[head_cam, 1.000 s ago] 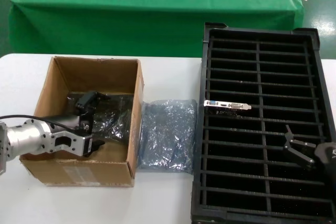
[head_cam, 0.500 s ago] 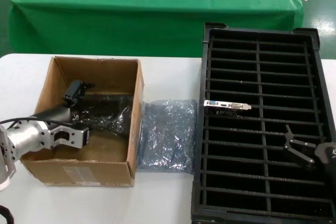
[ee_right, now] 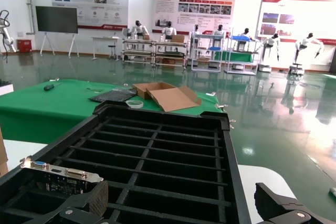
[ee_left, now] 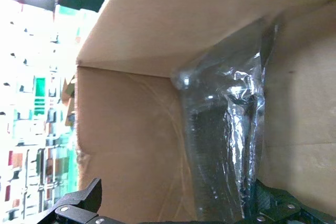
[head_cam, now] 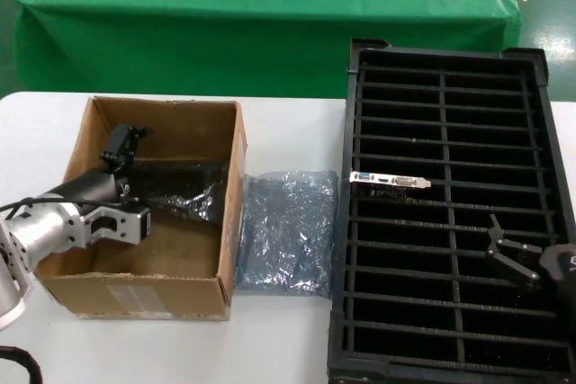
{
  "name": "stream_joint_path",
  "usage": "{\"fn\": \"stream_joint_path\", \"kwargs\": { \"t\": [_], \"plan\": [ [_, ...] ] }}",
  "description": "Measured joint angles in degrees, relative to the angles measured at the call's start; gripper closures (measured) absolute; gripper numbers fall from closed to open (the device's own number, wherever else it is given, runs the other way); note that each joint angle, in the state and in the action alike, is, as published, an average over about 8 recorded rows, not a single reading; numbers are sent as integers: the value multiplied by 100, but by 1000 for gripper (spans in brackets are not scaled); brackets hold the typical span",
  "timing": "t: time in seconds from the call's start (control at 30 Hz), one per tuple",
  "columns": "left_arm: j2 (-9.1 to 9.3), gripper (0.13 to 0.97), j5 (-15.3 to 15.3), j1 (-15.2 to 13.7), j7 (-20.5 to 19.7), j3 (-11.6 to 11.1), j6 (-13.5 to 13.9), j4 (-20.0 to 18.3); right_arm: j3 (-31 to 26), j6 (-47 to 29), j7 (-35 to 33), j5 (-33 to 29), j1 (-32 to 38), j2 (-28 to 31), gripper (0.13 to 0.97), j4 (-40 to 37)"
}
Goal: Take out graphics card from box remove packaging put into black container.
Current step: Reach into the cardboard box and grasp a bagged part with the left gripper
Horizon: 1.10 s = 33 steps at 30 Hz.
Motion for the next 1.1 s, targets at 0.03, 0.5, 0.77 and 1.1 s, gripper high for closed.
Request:
{"fn": "stream_joint_path", "kwargs": {
  "t": [0.03,0.5,0.77,1.1],
  "plan": [
    [8,132,-37,0,42,-40,-3,0,0,0,0,0,0,0,129,0],
    [17,188,-122,60,191,-154,186,5,0,0,0,0,0,0,129,0],
    [-60,284,-69,172,250,-112,269,9,0,0,0,0,0,0,129,0],
    [-136,482,-90,217,375,-144,329,13,0,0,0,0,0,0,129,0]
  ]
}}
